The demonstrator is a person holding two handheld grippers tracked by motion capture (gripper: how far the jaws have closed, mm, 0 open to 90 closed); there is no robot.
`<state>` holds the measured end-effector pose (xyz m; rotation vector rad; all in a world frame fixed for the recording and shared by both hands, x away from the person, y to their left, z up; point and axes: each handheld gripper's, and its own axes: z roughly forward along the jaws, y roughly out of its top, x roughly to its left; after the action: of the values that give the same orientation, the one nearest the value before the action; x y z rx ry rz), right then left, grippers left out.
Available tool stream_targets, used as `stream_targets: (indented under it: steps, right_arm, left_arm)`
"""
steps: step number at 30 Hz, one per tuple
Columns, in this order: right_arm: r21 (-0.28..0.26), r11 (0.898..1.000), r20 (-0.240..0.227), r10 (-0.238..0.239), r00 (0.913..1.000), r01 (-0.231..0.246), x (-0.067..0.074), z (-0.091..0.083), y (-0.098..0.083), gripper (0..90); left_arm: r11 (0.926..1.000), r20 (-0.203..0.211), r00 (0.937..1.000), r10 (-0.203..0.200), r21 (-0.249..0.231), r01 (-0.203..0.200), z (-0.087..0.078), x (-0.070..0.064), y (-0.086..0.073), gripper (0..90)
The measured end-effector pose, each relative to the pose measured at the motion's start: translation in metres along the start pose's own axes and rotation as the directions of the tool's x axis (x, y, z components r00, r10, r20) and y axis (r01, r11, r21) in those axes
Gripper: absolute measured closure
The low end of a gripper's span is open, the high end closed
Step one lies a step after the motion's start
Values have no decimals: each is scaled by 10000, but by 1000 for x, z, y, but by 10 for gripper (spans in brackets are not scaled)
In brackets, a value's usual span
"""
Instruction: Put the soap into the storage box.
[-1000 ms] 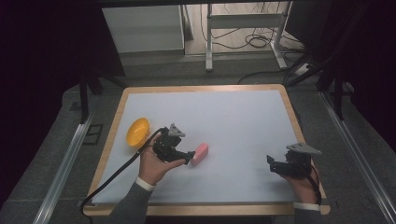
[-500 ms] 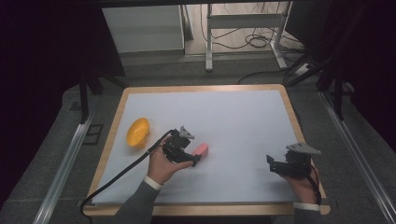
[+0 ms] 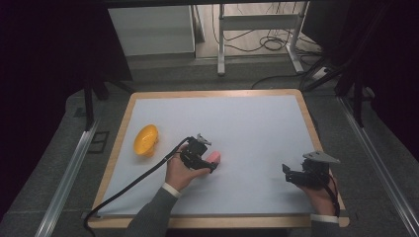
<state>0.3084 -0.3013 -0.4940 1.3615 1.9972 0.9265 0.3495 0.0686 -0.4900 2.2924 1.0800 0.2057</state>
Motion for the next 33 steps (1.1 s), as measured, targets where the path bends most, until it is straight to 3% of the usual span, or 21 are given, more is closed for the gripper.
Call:
stream_targets:
  steps: [20, 28, 33]
  right_arm:
    - [60, 9999, 99, 84, 9999, -85, -2, 1, -1, 68]
    - [5, 10000, 109, 97, 9999, -97, -3, 1, -1, 68]
    - [2, 9999, 108, 102, 9999, -102, -3, 0, -1, 68]
  left_arm:
    - [9998, 290, 9995, -122, 166, 117, 17, -2, -1, 332]
    - [9997, 468, 9989, -94, 225, 83, 24, -3, -3, 453]
    - [9997, 234, 9997, -82, 224, 76, 26, -4, -4, 537]
